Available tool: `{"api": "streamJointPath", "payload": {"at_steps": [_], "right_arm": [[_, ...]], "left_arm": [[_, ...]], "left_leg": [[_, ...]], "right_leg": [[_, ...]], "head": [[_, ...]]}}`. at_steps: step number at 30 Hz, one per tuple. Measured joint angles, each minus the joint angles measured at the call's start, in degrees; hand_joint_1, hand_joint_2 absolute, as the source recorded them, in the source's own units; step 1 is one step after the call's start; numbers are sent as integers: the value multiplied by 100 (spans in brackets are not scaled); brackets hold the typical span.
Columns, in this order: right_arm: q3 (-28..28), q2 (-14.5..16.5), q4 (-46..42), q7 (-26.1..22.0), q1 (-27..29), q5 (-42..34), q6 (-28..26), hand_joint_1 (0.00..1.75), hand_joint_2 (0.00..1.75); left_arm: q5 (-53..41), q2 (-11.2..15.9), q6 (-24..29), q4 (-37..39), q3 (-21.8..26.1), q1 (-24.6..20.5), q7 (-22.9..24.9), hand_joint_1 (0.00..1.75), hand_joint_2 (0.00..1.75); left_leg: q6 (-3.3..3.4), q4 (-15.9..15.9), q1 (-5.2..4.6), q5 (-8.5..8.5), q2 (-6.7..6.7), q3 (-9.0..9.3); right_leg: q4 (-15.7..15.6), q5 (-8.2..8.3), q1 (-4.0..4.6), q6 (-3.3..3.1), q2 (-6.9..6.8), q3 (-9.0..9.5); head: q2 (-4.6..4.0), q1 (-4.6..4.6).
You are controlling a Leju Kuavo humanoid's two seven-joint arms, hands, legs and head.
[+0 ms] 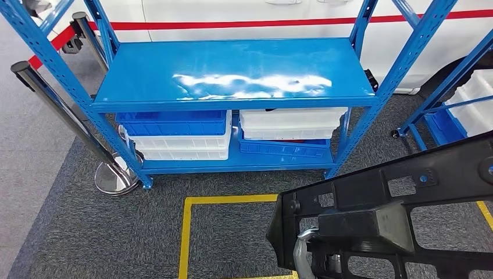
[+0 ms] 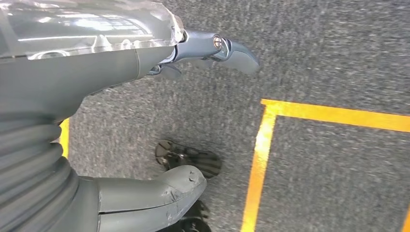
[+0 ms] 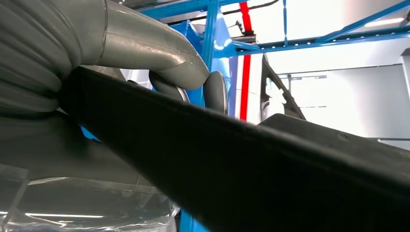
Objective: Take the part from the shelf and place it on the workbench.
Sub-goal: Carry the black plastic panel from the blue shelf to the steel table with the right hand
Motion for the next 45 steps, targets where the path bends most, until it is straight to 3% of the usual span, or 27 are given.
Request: {"api": "streamJointPath", "payload": {"at_steps": [2, 3, 4, 6, 8, 9, 11, 13, 14, 15, 17, 19, 20, 21, 23, 25, 28, 29, 31, 33, 34, 36, 38, 39, 41, 43, 45], "right_arm": [[-1, -5, 0, 1, -2, -6, -2, 175, 175], [-1, -6, 0, 2, -4, -9, -1, 175, 175], [-1, -7, 0, 3, -8, -13, 4, 175, 175], [0, -8, 0, 4, -9, -24, 19, 175, 175], [0, -8, 0, 4, -8, -43, 37, 175, 175], [0, -8, 0, 4, -11, -58, 49, 175, 175], [0, -8, 0, 3, -14, -96, 81, 175, 175], [0, -7, 2, 2, -11, -132, 107, 175, 175], [0, -7, 3, 1, -10, -142, 110, 175, 175], [0, -7, 5, 1, -10, -143, 109, 175, 175], [0, -7, 8, -1, -7, -119, 99, 175, 175], [0, -7, 9, -3, -3, -95, 84, 175, 175], [0, -7, 9, -5, -2, -89, 78, 175, 175], [0, -7, 8, -8, -1, -86, 72, 175, 175], [-1, -7, 8, -15, 15, -74, 53, 175, 175], [-1, -7, 8, -24, 54, -49, 28, 175, 175], [-1, -7, 8, -32, 95, -16, 16, 175, 175], [-1, -7, 9, -33, 104, -12, 12, 175, 175], [-1, -7, 9, -33, 124, -48, 34, 175, 175], [-2, -7, 8, -37, 147, -150, 103, 175, 175], [-2, -7, 6, -45, 155, -221, 152, 175, 175], [-4, -7, -1, -75, 176, -351, 238, 175, 175], [-25, -7, -26, -107, 261, -424, 267, 175, 175], [-45, -7, -38, -119, 326, -440, 260, 175, 175], [-90, -7, -57, -129, 440, -457, 245, 175, 175], [-125, -7, -72, -135, 515, -468, 239, 175, 175], [-146, -7, -83, -138, 568, -472, 233, 175, 175]], "left_arm": [[-13, -1, 0, 0, -1, 1, -5, 0, 175], [-29, -3, 0, 0, -2, 1, -12, 0, 175], [-49, -6, 0, 0, -2, 1, -22, 0, 175], [-87, -11, -1, 0, -2, 2, -45, 0, 175], [-103, -16, -3, 0, -2, 8, -58, 0, 175], [-107, -20, -6, 0, -2, 13, -62, 0, 175], [-118, -24, -13, 0, -2, 19, -67, 0, 175], [-140, -25, -21, 0, -2, 20, -69, 0, 175], [-153, -25, -26, 0, -2, 20, -69, 0, 175], [-166, -25, -32, 0, -2, 21, -69, 0, 175], [-182, -22, -45, 0, -2, 18, -69, 0, 175], [-190, -22, -55, 0, -2, 6, -69, 0, 175], [-192, -24, -58, 0, -2, 3, -70, 0, 175], [-195, -26, -61, 0, -1, 3, -70, 0, 175], [-203, -26, -62, 0, 0, 13, -69, 0, 175], [-223, -26, -66, 0, 0, 11, -67, 0, 175], [-258, -26, -70, 0, 0, 8, -67, 0, 175], [-267, -26, -70, 0, 0, 6, -67, 0, 175], [-283, -26, -70, 0, 0, 1, -64, 0, 175], [-290, -25, -70, 0, 1, -4, -44, 0, 175], [-290, -22, -70, 0, 3, -3, -22, 0, 175], [-294, -11, -70, 0, 12, 8, 28, 0, 175], [-305, 5, -70, 0, 21, 13, 56, 0, 175], [-312, 15, -70, 0, 24, 8, 63, 0, 175], [-321, 31, -71, 0, 25, 1, 70, 0, 175], [-333, 46, -70, 0, 27, 2, 76, 0, 175], [-350, 58, -70, 0, 30, 2, 79, 0, 175]], "left_leg": [[-31, 105, 7, 47, -1, -164], [-53, 161, 2, 65, -3, -234], [-79, 200, 1, 87, -3, -287], [-147, 232, 3, 156, -4, -354], [-217, 245, 7, 185, -18, -394], [-249, 312, 11, 94, -30, -433], [-298, 743, 35, -351, -50, -572], [-341, 1430, 60, -804, -50, -722], [-362, 1676, 74, -869, -50, -733], [-380, 1751, 90, -797, -50, -665], [-408, 1328, 126, -450, -51, -266], [-412, 529, 133, -382, -83, 263], [-395, 245, 124, -431, -101, 422], [-368, 103, 105, -492, -117, 484], [-277, 78, 95, -437, -107, 416], [-160, 74, 102, -327, -75, 299], [-53, 79, 68, -144, -32, 87], [-45, 88, 49, -90, -22, 7], [-45, 120, 15, 8, -11, -165], [-54, 169, -8, 87, 23, -320], [-64, 202, -22, 115, 44, -372], [-112, 253, -39, 172, 109, -427], [-188, 264, -38, 229, 192, -458], [-227, 289, -30, 208, 195, -480], [-294, 598, -12, -101, 101, -578], [-334, 1262, 12, -576, -4, -758], [-353, 1765, 21, -807, -31, -877]], "right_leg": [[-550, 300, -21, -5, -1, 458], [-947, 344, -12, -29, 0, 722], [-1280, 328, 2, -59, 0, 925], [-1573, 256, 41, -120, 2, 1058], [-1628, 323, 28, -198, -9, 1004], [-1651, 372, 12, -249, -21, 970], [-1674, 476, -10, -330, -48, 878], [-1660, 570, -6, -349, -59, 744], [-1647, 622, -6, -342, -63, 667], [-1628, 673, -9, -329, -65, 587], [-1565, 758, -25, -286, -62, 428], [-1495, 824, -24, -217, -55, 307], [-1477, 864, -19, -177, -55, 276], [-1476, 910, -13, -139, -55, 260], [-1479, 977, -18, -63, -49, 234], [-1292, 714, -32, -11, -28, 139], [-359, -113, -40, 16, -9, -81], [-66, -206, -37, 20, -8, -105], [96, 23, -30, -1, -8, 41], [-362, 354, -5, -60, -74, 484], [-760, 358, 24, -96, -152, 782], [-1453, 151, 79, -169, -269, 1224], [-1703, 75, 91, -251, -211, 1298], [-1717, 116, 84, -292, -165, 1268], [-1735, 213, 57, -384, -85, 1206], [-1719, 285, 59, -428, 5, 1123], [-1696, 332, 64, -427, 80, 1057]], "head": [[-1, 1], [0, -1], [0, -3], [0, -4], [0, -1], [0, -10], [-1, -30], [0, -49], [0, -50], [0, -51], [0, -54], [0, -67], [0, -68], [0, -71], [0, -60], [0, -40], [0, -7], [0, -4], [0, -4], [0, -4], [0, 1], [0, 10], [0, 16], [0, 16], [0, 4], [0, -8], [0, -7]]}}
